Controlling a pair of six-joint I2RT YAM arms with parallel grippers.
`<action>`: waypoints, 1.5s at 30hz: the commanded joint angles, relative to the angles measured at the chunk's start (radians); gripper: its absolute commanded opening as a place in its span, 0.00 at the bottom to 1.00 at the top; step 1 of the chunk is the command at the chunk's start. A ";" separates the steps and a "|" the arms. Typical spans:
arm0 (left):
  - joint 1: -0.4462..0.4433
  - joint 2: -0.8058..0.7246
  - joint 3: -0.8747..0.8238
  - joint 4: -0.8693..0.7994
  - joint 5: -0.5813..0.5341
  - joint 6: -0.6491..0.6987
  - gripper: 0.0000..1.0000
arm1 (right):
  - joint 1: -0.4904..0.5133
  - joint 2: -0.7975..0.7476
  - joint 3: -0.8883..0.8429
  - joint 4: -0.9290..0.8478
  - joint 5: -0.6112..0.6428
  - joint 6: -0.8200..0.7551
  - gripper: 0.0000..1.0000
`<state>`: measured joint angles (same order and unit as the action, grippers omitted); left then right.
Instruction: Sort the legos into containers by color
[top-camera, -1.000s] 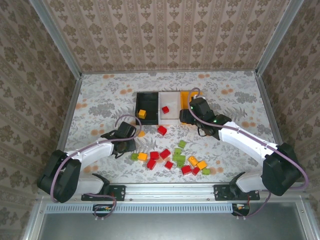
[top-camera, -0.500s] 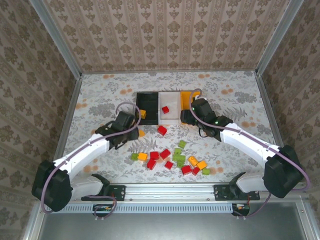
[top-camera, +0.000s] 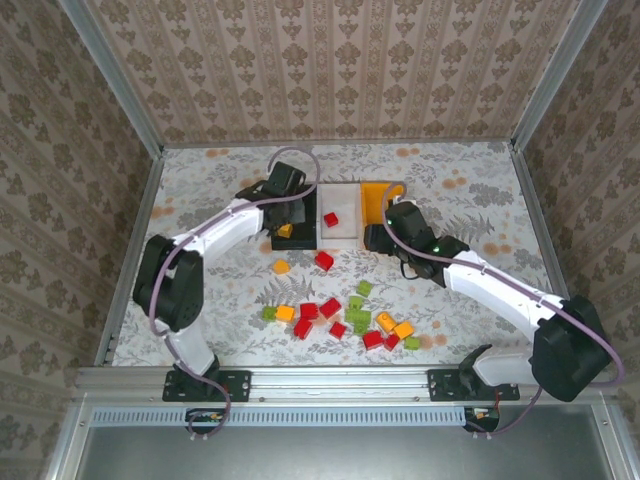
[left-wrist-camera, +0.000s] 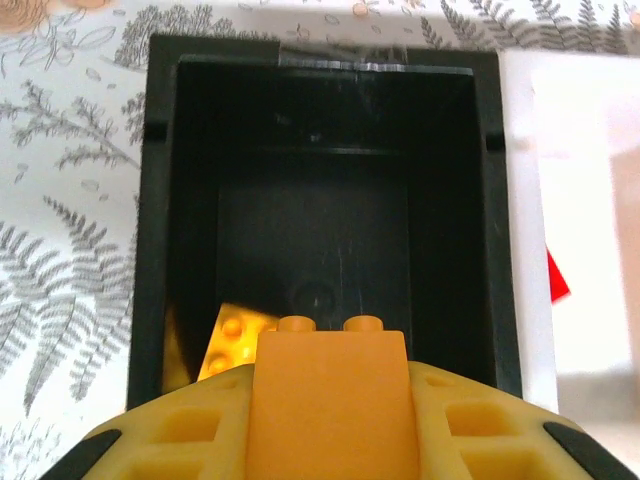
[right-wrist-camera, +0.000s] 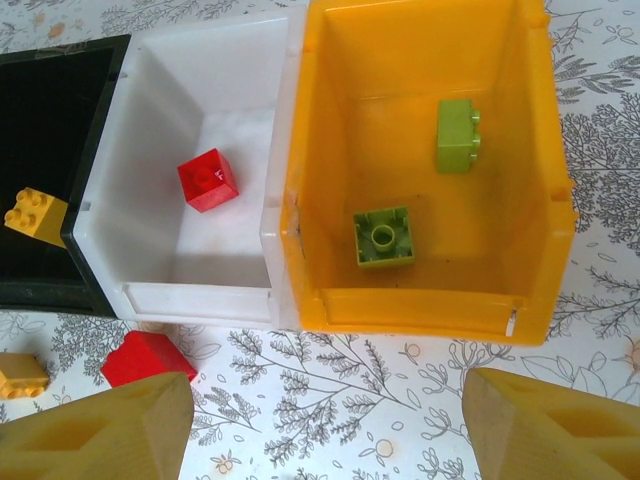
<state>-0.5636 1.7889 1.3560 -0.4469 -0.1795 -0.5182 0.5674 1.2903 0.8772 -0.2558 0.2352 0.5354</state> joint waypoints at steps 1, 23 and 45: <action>0.017 0.055 0.079 -0.041 -0.032 0.036 0.32 | -0.006 -0.047 -0.027 -0.041 -0.003 0.017 0.73; -0.181 -0.397 -0.287 0.104 0.052 -0.032 1.00 | 0.199 0.152 -0.111 -0.027 -0.134 0.025 0.74; -0.201 -0.752 -0.670 0.097 -0.005 -0.168 1.00 | 0.242 0.339 -0.014 -0.074 0.052 0.380 0.71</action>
<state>-0.7650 1.0622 0.6991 -0.3443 -0.1608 -0.6617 0.8024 1.5970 0.8383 -0.2722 0.2565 0.8299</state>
